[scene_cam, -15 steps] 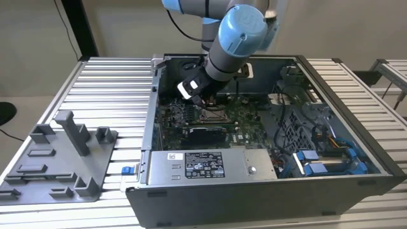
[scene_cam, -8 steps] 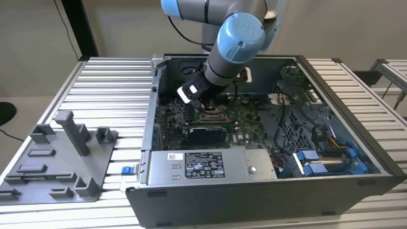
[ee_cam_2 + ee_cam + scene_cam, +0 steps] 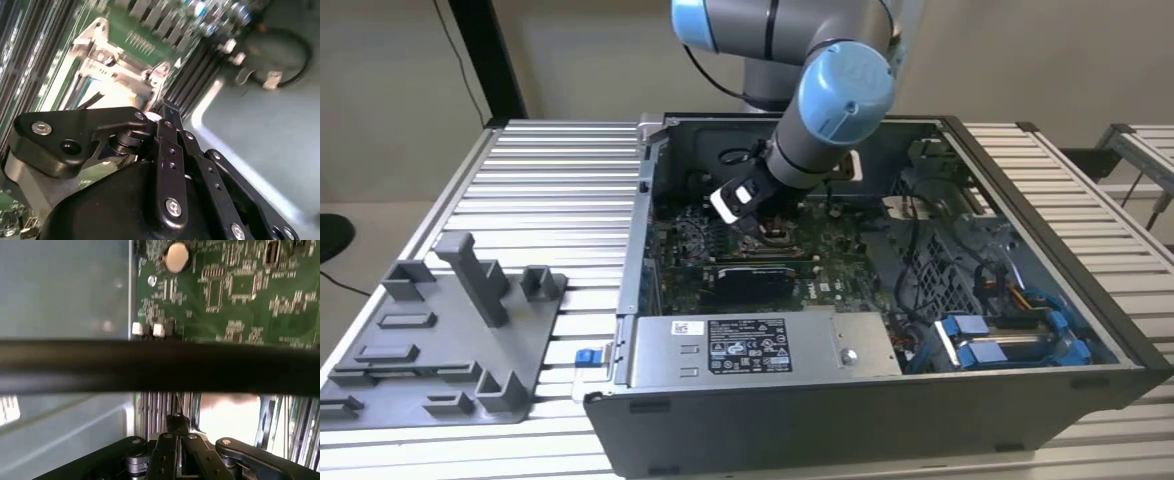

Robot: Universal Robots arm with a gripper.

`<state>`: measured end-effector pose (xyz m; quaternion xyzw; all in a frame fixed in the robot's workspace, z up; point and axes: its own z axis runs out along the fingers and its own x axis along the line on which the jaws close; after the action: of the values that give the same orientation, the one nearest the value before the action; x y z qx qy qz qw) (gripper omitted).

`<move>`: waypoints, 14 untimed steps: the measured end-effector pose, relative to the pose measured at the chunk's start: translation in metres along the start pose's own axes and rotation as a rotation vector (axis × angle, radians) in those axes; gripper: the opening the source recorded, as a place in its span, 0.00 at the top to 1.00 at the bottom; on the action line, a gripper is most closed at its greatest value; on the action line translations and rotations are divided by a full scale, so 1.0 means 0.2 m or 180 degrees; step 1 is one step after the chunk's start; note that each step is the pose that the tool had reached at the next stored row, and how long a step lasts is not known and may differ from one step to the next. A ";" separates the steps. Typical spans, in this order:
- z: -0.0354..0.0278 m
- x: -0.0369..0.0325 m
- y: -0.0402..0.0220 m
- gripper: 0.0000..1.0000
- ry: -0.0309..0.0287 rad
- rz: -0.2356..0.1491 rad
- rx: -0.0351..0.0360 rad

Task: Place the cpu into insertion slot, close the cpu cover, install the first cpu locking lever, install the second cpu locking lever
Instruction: 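Install the second cpu locking lever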

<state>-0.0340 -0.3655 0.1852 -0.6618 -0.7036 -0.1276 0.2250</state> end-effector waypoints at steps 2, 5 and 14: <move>0.014 -0.012 0.044 1.00 0.0000 0.0003 0.0007; 0.029 -0.022 0.064 1.00 0.0007 0.0004 0.0009; -0.020 0.022 0.061 1.00 0.0242 -0.0029 0.0006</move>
<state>-0.0214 -0.3624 0.1893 -0.6531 -0.6977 -0.1530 0.2516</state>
